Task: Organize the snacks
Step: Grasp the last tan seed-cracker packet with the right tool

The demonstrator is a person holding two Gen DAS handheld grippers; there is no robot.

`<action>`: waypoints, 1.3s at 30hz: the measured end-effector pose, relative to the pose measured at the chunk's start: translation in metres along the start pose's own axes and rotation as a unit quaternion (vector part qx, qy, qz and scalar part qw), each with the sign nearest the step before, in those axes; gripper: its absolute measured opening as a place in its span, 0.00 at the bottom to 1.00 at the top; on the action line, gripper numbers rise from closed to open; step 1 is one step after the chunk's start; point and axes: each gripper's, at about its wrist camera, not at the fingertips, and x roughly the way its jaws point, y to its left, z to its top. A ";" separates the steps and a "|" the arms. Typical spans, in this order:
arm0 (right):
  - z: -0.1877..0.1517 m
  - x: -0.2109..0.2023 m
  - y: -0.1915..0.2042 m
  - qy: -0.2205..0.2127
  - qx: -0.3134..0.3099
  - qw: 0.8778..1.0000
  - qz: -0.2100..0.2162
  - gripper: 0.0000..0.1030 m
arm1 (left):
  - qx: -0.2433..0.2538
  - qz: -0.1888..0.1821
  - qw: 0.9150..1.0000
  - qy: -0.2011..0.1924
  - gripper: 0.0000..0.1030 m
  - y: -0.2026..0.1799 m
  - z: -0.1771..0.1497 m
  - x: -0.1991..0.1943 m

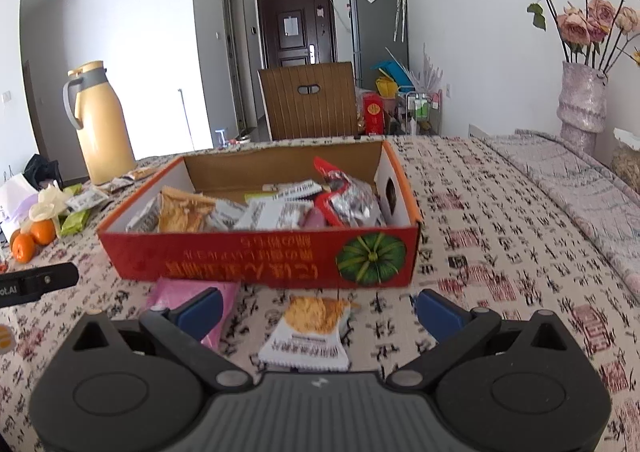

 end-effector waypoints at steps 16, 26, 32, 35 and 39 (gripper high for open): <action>-0.038 0.007 -0.006 0.054 0.016 0.998 -0.010 1.00 | 0.020 -0.007 0.999 0.024 1.00 0.005 -0.034 0.015; -0.021 0.028 0.010 0.059 -0.013 0.998 -0.022 1.00 | 0.010 -0.011 1.000 0.027 1.00 0.008 -0.035 0.016; -0.011 0.058 0.012 0.089 -0.028 0.995 -0.042 1.00 | 0.007 -0.012 0.999 0.031 1.00 0.009 -0.034 0.017; -0.011 0.073 0.008 0.108 -0.027 0.993 -0.049 1.00 | 0.006 -0.012 0.999 0.030 1.00 0.010 -0.034 0.017; -0.008 0.086 0.003 0.115 -0.017 0.992 -0.043 1.00 | 0.005 -0.010 0.999 0.030 1.00 0.010 -0.034 0.017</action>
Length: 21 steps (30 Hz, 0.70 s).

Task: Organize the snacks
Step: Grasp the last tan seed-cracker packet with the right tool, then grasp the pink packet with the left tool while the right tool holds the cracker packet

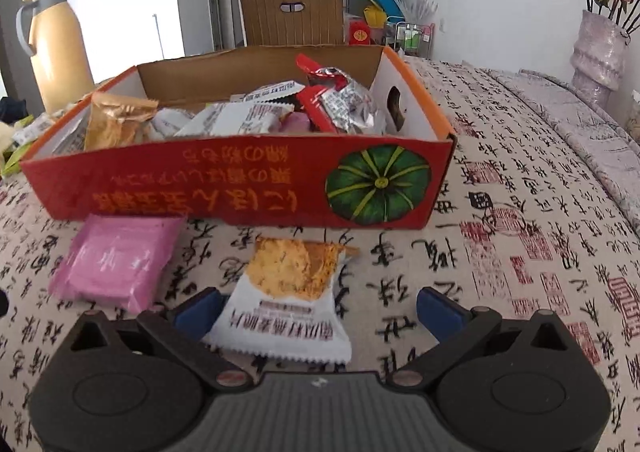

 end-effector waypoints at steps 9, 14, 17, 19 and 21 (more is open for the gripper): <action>-0.001 0.002 0.000 -0.017 0.002 1.000 0.004 0.99 | 0.002 0.010 1.000 0.001 1.00 -0.001 0.000 0.001; -0.011 -0.009 0.005 -0.049 -0.008 0.999 0.012 0.64 | 0.002 0.018 1.000 0.001 1.00 -0.001 0.000 0.002; -0.018 -0.014 0.009 -0.065 -0.019 0.998 0.017 0.48 | 0.005 0.023 1.000 0.001 1.00 -0.003 -0.001 0.003; -0.019 -0.017 0.012 -0.072 -0.027 0.997 0.018 0.44 | 0.006 0.028 1.000 -0.001 1.00 -0.003 -0.001 0.003; -0.021 -0.019 0.012 -0.077 -0.028 0.996 0.023 0.42 | 0.004 0.032 0.999 -0.003 1.00 -0.003 -0.001 0.003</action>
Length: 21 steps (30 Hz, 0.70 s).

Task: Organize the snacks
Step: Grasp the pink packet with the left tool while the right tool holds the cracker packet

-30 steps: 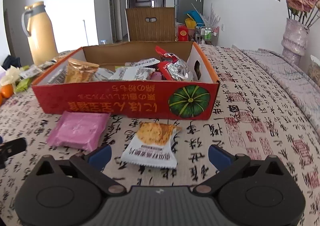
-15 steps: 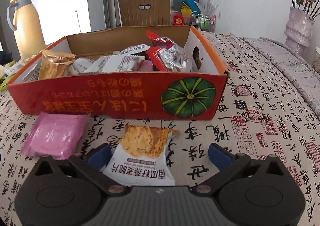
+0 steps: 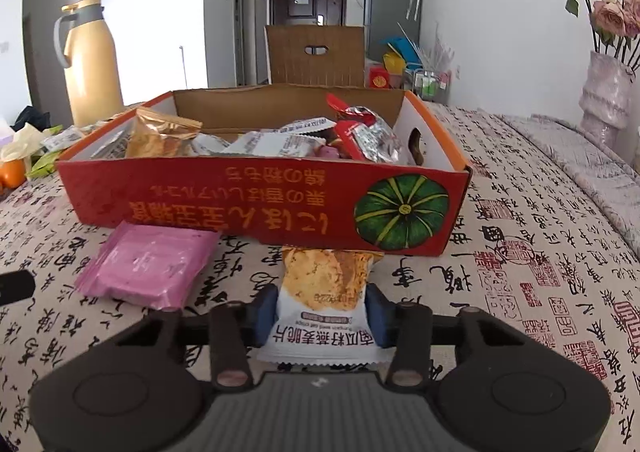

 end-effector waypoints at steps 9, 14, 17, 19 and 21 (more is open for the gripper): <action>0.003 -0.011 -0.022 -0.040 0.053 0.998 0.004 0.41 | 0.012 -0.003 1.000 0.027 1.00 -0.014 0.014 0.003; 0.002 -0.016 -0.028 -0.056 0.067 0.996 0.004 0.41 | 0.043 -0.022 0.998 0.027 1.00 -0.053 0.032 0.006; 0.001 -0.019 -0.033 -0.069 0.081 0.994 -0.002 0.41 | 0.064 -0.032 0.996 0.049 1.00 -0.080 0.039 0.020; 0.000 -0.022 -0.037 -0.078 0.092 0.993 -0.004 0.41 | 0.069 -0.035 0.995 0.067 1.00 -0.093 0.041 0.032; -0.001 -0.024 -0.044 -0.085 0.109 0.990 -0.004 0.41 | 0.068 -0.039 0.993 0.085 1.00 -0.103 0.041 0.044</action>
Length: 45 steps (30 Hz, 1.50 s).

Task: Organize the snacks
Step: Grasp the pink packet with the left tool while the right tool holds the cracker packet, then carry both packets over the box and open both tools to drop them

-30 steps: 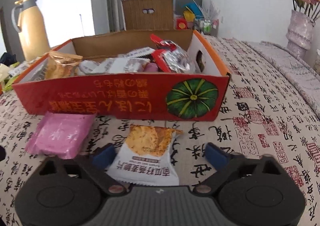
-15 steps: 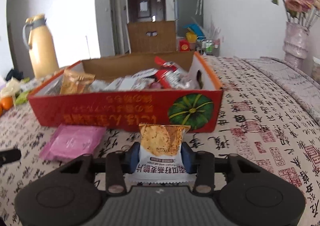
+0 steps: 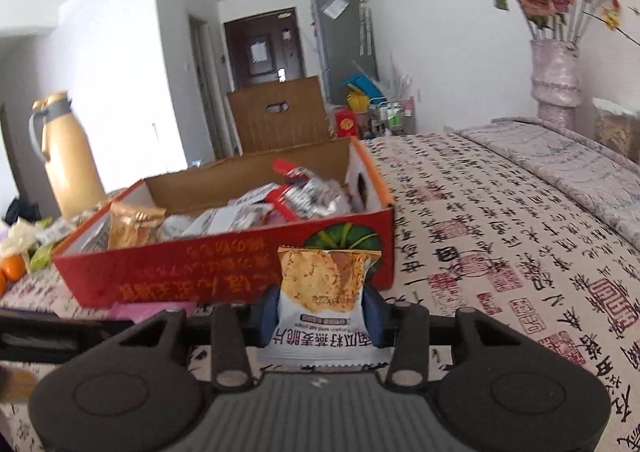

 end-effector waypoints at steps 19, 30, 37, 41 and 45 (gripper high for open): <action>0.001 0.000 -0.004 -0.005 0.011 1.000 0.009 0.41 | -0.002 -0.032 0.999 0.017 0.65 -0.014 -0.002 0.016; 0.035 -0.027 0.015 -0.047 -0.014 0.998 0.034 0.41 | -0.013 -0.056 0.994 -0.090 0.66 0.008 0.019 -0.047; 0.080 -0.010 0.041 -0.069 -0.037 0.996 0.043 0.42 | -0.040 -0.034 0.989 -0.142 0.66 0.025 0.068 -0.049; 0.102 0.012 0.056 -0.075 -0.045 0.995 0.041 0.41 | -0.056 -0.018 0.985 -0.164 0.66 0.031 0.095 -0.040; 0.104 0.035 0.060 -0.090 -0.048 0.994 0.031 0.41 | -0.071 0.009 0.981 -0.183 0.66 0.032 0.105 -0.022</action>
